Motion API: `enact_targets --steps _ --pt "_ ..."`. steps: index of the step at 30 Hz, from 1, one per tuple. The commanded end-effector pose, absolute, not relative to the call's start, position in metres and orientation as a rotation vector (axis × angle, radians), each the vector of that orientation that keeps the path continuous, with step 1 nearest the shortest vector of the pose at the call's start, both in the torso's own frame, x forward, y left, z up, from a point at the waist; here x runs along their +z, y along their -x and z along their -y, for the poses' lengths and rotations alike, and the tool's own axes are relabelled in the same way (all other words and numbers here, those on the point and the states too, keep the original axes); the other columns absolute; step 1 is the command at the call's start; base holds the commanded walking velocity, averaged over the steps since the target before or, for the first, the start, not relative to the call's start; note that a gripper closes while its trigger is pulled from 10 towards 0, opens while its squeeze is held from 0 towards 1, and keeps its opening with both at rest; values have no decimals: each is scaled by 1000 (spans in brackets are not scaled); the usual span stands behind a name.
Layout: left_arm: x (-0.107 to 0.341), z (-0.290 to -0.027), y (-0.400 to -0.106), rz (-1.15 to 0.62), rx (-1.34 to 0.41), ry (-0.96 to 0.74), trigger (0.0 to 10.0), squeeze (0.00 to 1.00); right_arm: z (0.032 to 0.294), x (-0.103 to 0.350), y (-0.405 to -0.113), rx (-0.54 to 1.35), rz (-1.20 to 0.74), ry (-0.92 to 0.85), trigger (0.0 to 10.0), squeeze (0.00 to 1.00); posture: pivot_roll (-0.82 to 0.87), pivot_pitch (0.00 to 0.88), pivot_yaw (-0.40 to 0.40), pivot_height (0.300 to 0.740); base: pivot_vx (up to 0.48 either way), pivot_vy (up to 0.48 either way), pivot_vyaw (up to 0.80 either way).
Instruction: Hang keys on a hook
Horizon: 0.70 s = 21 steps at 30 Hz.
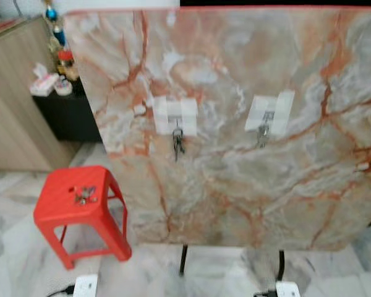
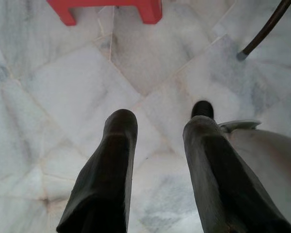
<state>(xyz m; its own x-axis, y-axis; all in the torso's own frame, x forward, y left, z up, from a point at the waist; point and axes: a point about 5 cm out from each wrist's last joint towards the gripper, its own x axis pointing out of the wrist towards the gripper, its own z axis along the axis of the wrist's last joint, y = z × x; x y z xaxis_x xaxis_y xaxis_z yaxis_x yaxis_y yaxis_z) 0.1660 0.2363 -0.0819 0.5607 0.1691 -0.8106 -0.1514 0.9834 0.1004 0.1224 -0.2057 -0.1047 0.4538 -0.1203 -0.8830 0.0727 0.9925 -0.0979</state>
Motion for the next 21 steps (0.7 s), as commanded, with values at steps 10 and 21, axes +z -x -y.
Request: enact_targets --steps 10,21 --pt "-84 -239 -161 -982 182 -35 10000 0 199 -105 -126 -92 -1097 43 10000 0 1 0 13 740 0 352 0" --pt "-84 -241 -159 -987 188 -36 10000 0 196 -106 -124 -56 -1106 69 10000 0 4 0 14 740 0 352 373"
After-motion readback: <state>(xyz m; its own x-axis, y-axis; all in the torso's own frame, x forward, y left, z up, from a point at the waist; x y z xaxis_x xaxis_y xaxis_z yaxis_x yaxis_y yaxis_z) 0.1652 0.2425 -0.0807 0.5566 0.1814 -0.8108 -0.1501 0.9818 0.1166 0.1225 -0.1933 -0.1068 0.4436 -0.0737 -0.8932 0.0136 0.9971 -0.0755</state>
